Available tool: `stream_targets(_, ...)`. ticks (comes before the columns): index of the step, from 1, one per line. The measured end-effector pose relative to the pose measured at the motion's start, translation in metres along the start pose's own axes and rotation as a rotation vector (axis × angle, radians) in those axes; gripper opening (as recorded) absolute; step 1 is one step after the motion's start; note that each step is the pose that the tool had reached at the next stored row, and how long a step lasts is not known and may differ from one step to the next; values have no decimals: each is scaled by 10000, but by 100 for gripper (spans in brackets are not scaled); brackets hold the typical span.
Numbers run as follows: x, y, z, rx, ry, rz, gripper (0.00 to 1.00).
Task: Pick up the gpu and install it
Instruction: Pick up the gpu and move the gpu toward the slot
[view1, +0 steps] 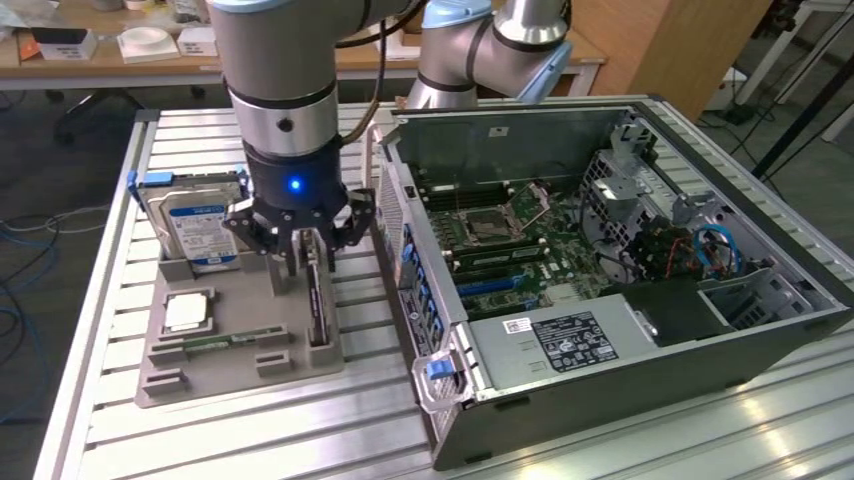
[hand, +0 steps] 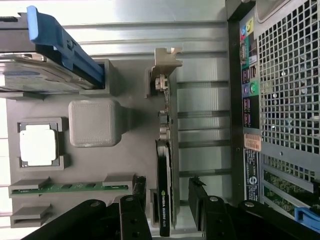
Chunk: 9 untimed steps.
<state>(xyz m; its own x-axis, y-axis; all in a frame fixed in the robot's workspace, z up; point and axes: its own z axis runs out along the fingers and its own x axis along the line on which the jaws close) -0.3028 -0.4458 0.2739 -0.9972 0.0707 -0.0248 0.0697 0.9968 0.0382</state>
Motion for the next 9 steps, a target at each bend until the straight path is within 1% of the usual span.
stream_targets(3,1,-4,38,0,0,2,47)
stream_targets(7,1,-4,42,1,1,0,47)
stream_targets(9,1,-6,75,-1,-1,0,47)
